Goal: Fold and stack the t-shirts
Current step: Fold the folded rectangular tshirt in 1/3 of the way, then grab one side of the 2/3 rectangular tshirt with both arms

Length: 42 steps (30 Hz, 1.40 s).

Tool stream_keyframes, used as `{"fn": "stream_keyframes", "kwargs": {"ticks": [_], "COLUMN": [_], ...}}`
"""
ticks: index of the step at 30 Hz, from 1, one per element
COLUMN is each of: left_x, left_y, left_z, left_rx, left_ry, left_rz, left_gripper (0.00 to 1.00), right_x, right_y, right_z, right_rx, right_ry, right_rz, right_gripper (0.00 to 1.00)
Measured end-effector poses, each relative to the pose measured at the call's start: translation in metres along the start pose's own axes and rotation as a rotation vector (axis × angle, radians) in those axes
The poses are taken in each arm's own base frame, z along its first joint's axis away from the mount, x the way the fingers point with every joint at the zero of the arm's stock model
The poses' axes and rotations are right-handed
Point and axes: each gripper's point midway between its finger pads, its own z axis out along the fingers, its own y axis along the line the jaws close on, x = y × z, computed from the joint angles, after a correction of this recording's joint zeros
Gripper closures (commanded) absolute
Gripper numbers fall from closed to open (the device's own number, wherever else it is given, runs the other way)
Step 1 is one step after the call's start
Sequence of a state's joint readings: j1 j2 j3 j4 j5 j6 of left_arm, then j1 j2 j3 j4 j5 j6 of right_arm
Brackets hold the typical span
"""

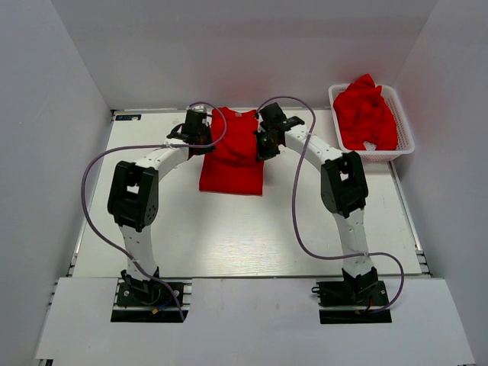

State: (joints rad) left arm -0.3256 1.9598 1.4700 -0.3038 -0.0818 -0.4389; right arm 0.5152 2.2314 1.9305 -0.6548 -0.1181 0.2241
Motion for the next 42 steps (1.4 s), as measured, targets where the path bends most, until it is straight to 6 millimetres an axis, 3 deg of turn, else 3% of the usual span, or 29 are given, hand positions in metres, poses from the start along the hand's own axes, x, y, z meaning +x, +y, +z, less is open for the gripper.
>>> {"fn": "stream_keyframes", "kwargs": {"ticks": [6, 9, 11, 12, 13, 14, 15, 16, 17, 18, 23, 26, 28, 33, 37, 40, 42], "left_x": [0.006, 0.007, 0.005, 0.001, -0.002, -0.007, -0.015, -0.029, -0.041, -0.055, -0.1, -0.107, -0.1, -0.058, -0.018, 0.01, 0.026], "left_y": [-0.001, -0.003, -0.005, -0.006, -0.007, -0.008, -0.01, -0.012, -0.012, -0.011, 0.0, 0.009, 0.013, 0.023, 0.024, 0.024, 0.027], "left_z": [0.02, 0.034, 0.045, 0.052, 0.059, 0.065, 0.072, 0.079, 0.084, 0.087, 0.071, 0.061, 0.051, 0.01, -0.037, -0.063, -0.07], "left_rx": [0.043, 0.064, 0.075, 0.078, 0.076, 0.076, 0.078, 0.084, 0.086, 0.092, 0.112, 0.103, 0.092, 0.062, 0.089, 0.126, 0.134], "left_ry": [0.021, 0.022, 0.021, 0.014, 0.014, 0.017, 0.011, -0.003, -0.015, -0.035, -0.103, -0.11, -0.091, -0.007, 0.042, 0.072, 0.094], "left_rz": [-0.011, -0.022, -0.035, -0.045, -0.057, -0.071, -0.089, -0.106, -0.123, -0.135, -0.19, -0.192, -0.179, -0.1, -0.032, 0.006, 0.025], "left_gripper": [1.0, 1.0, 0.83, 0.63, 0.55, 0.47, 0.37, 0.27, 0.0, 0.0, 0.0, 0.0, 0.0, 0.0, 0.0, 0.0, 0.0], "right_x": [-0.001, -0.005, -0.009, -0.014, -0.021, -0.028, -0.038, -0.048, -0.059, -0.068, -0.096, -0.099, -0.099, -0.073, -0.026, 0.017, 0.049], "right_y": [-0.01, -0.01, -0.009, -0.009, -0.009, -0.009, -0.01, -0.011, -0.015, -0.02, -0.052, -0.063, -0.06, -0.036, -0.015, -0.001, 0.005], "right_z": [0.015, 0.023, 0.027, 0.029, 0.031, 0.032, 0.032, 0.032, 0.03, 0.027, 0.009, -0.005, -0.015, -0.045, -0.06, -0.055, -0.045], "right_rx": [-0.045, -0.082, -0.113, -0.131, -0.151, -0.166, -0.185, -0.203, -0.224, -0.24, -0.281, -0.273, -0.267, -0.238, -0.212, -0.2, -0.19], "right_ry": [0.014, 0.01, 0.0, -0.015, -0.036, -0.054, -0.073, -0.097, -0.126, -0.15, -0.248, -0.268, -0.274, -0.25, -0.194, -0.12, -0.057], "right_rz": [0.068, 0.127, 0.183, 0.208, 0.228, 0.256, 0.288, 0.324, 0.35, 0.378, 0.467, 0.463, 0.431, 0.32, 0.251, 0.22, 0.214], "right_gripper": [0.98, 0.82, 0.74, 0.74, 0.7, 0.62, 0.47, 0.43, 0.29, 0.1, 0.1, 0.1, 0.1, 0.1, 0.1, 0.1, 0.1]}}
